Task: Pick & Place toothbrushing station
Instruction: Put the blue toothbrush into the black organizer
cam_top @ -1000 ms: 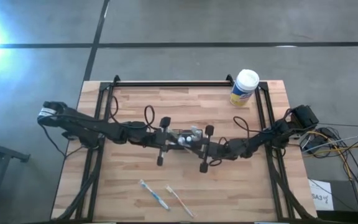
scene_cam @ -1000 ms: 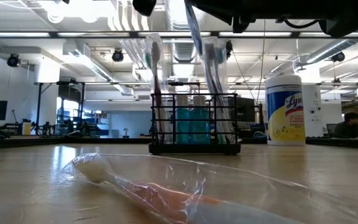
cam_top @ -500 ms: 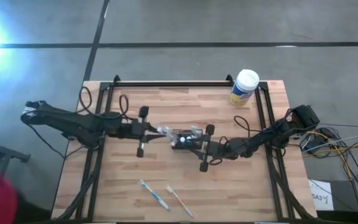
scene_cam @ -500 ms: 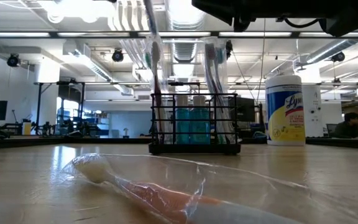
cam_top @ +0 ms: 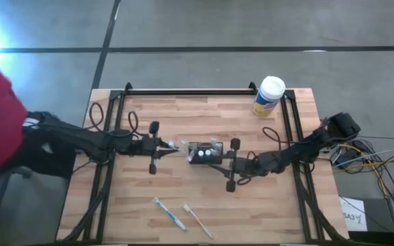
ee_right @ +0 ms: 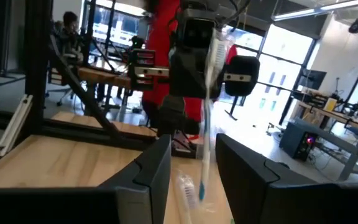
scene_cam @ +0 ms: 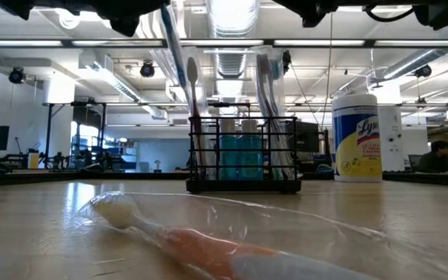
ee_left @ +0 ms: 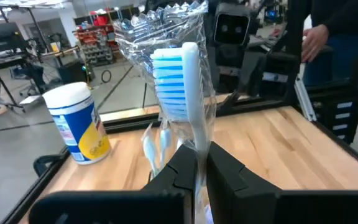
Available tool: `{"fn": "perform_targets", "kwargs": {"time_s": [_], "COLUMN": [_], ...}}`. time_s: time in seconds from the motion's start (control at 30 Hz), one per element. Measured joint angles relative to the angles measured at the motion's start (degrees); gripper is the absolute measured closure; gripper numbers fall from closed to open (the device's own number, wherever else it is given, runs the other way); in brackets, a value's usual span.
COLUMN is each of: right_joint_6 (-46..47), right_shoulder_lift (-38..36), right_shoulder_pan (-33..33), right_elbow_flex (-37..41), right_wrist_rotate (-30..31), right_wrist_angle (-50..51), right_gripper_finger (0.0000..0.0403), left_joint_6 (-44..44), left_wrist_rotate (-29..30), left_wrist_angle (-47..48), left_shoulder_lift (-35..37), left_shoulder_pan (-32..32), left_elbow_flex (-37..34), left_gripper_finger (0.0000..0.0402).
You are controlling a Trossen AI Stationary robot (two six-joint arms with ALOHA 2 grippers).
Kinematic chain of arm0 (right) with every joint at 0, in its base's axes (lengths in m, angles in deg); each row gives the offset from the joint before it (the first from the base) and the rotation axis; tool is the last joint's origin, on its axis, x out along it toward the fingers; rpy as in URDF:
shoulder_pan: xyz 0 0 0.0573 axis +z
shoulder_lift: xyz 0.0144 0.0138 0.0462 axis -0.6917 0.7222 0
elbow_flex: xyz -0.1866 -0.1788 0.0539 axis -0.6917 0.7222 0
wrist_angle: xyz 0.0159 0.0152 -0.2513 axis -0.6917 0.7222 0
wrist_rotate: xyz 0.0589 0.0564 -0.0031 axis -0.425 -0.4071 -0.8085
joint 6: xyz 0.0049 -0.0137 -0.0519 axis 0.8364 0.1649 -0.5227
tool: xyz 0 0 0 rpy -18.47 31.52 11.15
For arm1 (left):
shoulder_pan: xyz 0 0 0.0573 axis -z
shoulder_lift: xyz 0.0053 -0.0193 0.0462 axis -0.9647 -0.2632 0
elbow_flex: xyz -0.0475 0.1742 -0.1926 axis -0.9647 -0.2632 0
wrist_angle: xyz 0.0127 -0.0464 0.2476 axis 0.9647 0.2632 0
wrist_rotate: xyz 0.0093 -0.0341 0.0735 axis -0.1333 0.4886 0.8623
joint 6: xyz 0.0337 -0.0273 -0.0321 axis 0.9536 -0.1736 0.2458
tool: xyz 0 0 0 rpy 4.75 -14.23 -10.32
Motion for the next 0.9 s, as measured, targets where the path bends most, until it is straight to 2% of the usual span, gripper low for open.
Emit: {"fn": "perform_targets", "kwargs": {"time_s": [0.2,0.5,0.9], "right_joint_6": [0.0,0.0,-0.2], "right_shoulder_lift": [-1.2,-1.2,-1.2], "right_shoulder_pan": [0.5,0.6,0.6], "right_elbow_flex": [0.0,0.1,0.1], "right_wrist_rotate": [0.0,0.0,0.0], "right_wrist_angle": [2.7,3.2,4.0], "right_gripper_finger": [0.0291,0.0303,0.0322], "left_joint_6": [0.9,4.3,4.6], "left_wrist_rotate": [0.8,3.9,5.1], "left_wrist_angle": [-1.9,-9.9,-11.7], "left_shoulder_lift": [-2.4,-11.8,-19.2], "left_shoulder_pan": [0.0,-0.3,-2.0], "left_elbow_flex": [-0.8,-0.8,-0.6], "left_gripper_finger": [0.0385,0.0385,0.0385]}}
